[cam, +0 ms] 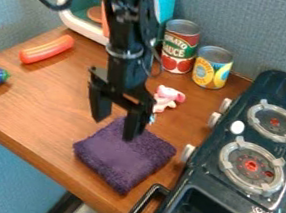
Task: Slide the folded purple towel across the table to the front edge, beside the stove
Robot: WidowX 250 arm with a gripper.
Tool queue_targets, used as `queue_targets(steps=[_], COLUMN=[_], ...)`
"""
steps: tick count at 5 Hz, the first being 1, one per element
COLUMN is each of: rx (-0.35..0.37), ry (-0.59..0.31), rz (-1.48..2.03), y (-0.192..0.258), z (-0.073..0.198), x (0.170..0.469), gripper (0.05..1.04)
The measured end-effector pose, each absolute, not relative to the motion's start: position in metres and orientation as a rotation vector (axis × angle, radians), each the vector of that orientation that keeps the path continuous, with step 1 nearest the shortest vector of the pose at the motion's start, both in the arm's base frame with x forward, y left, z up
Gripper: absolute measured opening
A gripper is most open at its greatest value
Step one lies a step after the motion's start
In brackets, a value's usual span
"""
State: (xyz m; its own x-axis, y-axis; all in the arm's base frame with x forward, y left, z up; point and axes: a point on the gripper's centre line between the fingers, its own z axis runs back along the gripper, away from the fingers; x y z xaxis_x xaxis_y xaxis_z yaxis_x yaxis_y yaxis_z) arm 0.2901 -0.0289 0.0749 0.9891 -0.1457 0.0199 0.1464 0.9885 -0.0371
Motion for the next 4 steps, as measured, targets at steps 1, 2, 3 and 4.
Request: queue_targets(steps=[1,2,3,4], rx=[-0.013,0.026,0.039,0.03], ry=[-0.044,-0.017,0.0,0.019], rz=[-0.161,-0.158,-0.131,-0.121], y=[0.001,0.042,0.083,0.112], z=[0.101,0.116,0.122,0.121], x=[0.295,0.292,0.296,0.3], gripper=[1.001,1.001,1.001,1.001])
